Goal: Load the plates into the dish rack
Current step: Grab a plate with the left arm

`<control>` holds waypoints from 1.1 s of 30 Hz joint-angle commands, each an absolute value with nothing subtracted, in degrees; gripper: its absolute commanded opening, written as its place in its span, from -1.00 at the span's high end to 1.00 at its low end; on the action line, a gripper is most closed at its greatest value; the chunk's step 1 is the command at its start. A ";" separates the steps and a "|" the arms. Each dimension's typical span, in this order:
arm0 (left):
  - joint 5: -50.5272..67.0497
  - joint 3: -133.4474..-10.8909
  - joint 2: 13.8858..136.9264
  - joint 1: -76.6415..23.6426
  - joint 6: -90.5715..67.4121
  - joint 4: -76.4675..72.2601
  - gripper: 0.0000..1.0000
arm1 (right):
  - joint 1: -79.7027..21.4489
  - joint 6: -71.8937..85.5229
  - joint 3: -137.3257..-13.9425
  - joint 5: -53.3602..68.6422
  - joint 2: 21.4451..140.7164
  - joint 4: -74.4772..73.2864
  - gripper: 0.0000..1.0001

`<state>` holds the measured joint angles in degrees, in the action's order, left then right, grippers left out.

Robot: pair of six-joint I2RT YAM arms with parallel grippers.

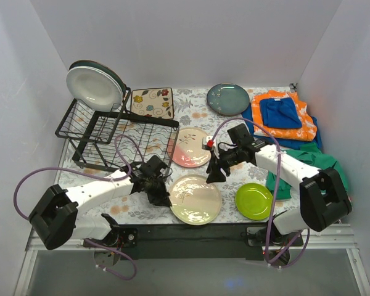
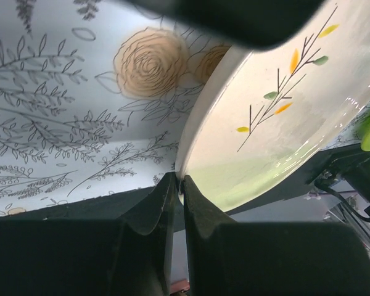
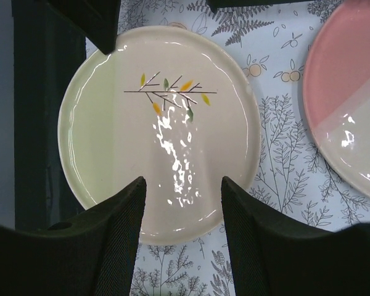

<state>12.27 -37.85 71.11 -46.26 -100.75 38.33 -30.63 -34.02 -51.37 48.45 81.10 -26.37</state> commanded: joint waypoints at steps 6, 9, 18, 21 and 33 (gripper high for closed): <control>7.48 -45.61 74.35 -46.58 -93.61 36.47 1.00 | -29.27 -32.43 -56.95 53.00 86.91 -28.91 -0.18; 6.95 -47.98 76.11 -46.58 -92.11 36.82 1.00 | -29.36 -33.13 -61.16 52.65 91.12 -32.42 -0.18; 5.80 -53.00 79.54 -46.58 -87.81 37.35 1.00 | -28.66 -36.90 -72.85 48.34 100.44 -38.30 -0.48; 5.27 -54.22 80.15 -46.58 -86.23 37.27 1.00 | -28.04 -41.82 -79.00 48.78 106.33 -44.79 -0.58; 4.13 -59.15 84.19 -46.58 -80.78 37.62 1.00 | -27.86 -64.40 -102.47 57.65 126.47 -73.46 -0.53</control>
